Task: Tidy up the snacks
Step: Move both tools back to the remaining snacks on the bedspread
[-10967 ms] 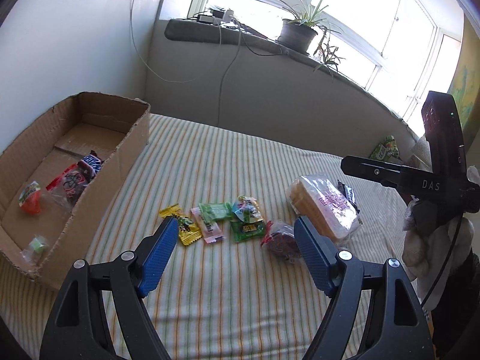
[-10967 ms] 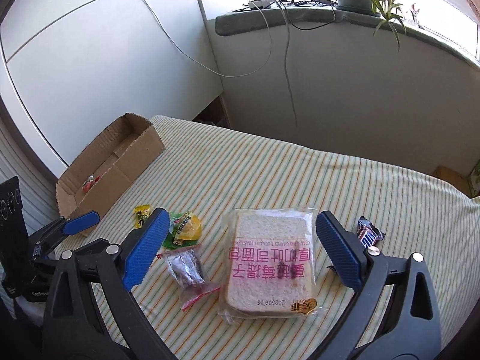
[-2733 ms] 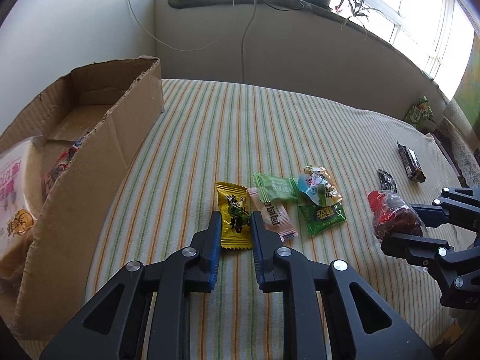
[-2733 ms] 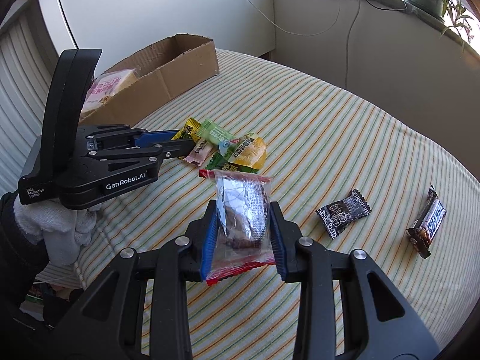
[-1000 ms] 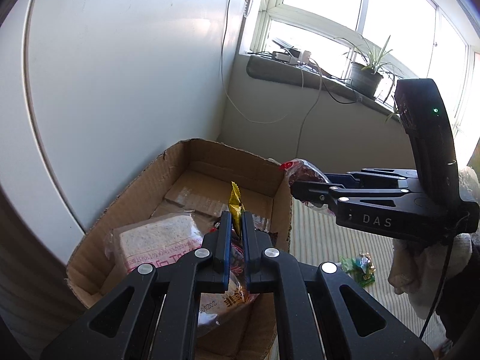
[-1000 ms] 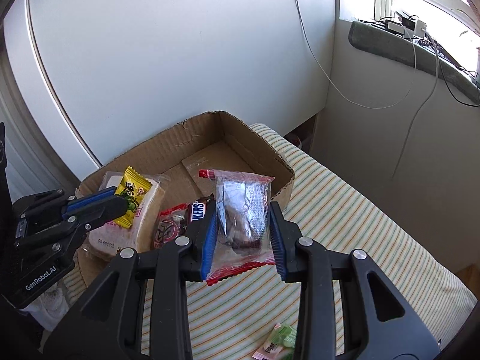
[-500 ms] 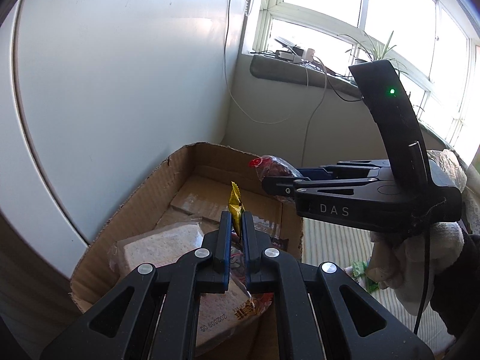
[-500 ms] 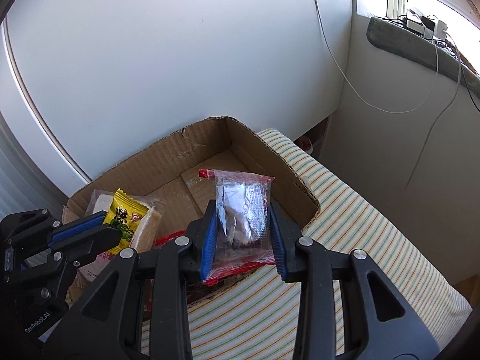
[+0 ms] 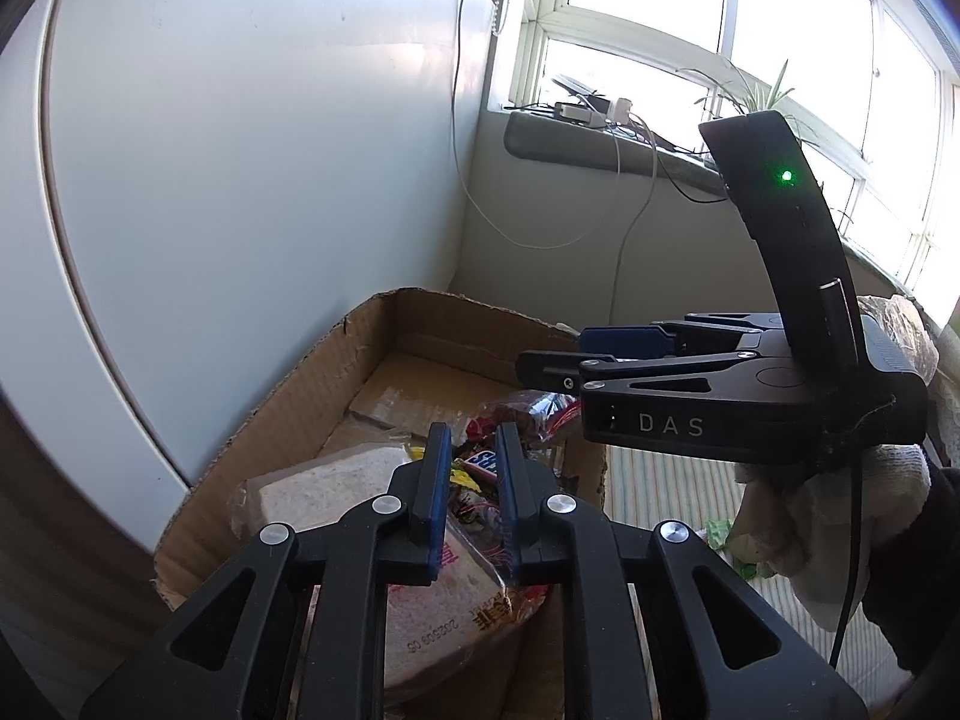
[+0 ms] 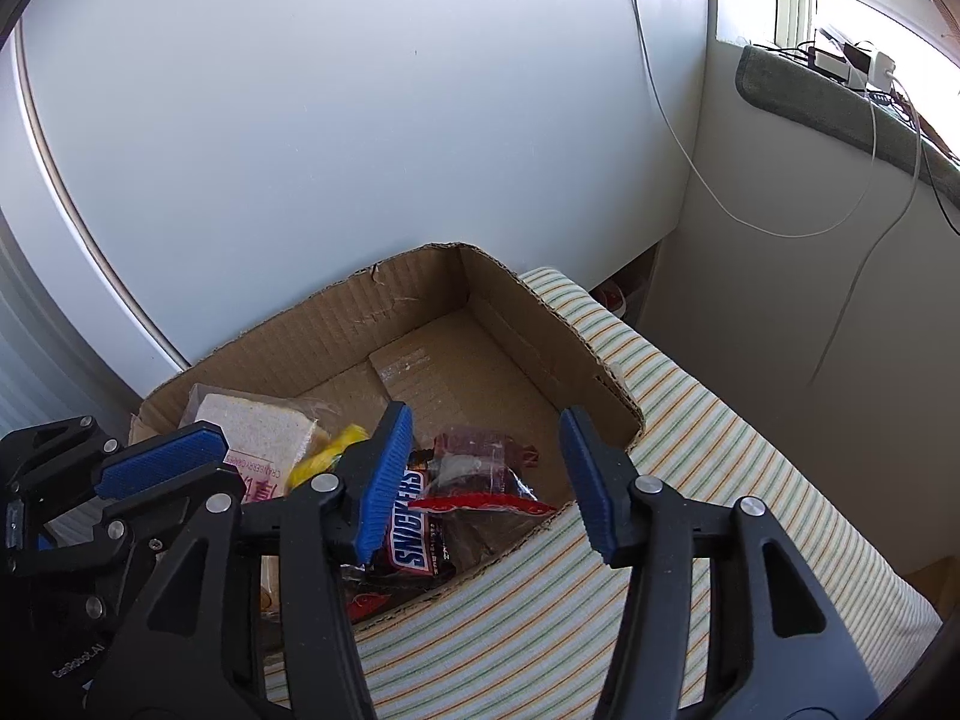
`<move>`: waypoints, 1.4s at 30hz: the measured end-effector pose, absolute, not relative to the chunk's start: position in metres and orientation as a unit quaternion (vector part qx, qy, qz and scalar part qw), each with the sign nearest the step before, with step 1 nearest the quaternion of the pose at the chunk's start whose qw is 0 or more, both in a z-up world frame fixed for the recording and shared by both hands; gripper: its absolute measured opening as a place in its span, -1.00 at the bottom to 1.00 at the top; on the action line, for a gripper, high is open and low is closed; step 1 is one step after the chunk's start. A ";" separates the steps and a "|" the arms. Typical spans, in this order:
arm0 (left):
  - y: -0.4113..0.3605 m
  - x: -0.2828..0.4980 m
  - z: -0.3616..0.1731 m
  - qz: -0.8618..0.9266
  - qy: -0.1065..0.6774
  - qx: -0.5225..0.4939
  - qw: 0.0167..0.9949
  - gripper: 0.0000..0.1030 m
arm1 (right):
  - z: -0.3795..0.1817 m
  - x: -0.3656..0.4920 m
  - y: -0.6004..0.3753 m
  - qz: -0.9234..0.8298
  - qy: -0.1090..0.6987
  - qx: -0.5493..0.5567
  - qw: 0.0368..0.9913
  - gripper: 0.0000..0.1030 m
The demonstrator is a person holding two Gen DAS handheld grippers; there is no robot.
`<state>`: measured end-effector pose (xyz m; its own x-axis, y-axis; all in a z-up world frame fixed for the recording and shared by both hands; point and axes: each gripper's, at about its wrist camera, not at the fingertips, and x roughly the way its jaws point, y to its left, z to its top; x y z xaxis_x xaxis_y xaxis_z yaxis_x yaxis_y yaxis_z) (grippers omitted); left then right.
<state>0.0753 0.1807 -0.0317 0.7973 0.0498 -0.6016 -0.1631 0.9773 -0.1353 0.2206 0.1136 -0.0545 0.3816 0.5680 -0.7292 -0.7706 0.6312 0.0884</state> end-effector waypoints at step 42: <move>0.085 0.056 -0.039 -0.033 0.319 -0.083 0.944 0.13 | -0.025 0.158 -0.108 0.273 0.350 -0.092 0.891 0.84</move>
<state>0.0562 0.0849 -0.0390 0.7944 -0.1149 -0.5964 0.0090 0.9841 -0.1776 0.1575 -0.1079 -0.0249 0.6066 0.4222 -0.6736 -0.5513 0.8339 0.0263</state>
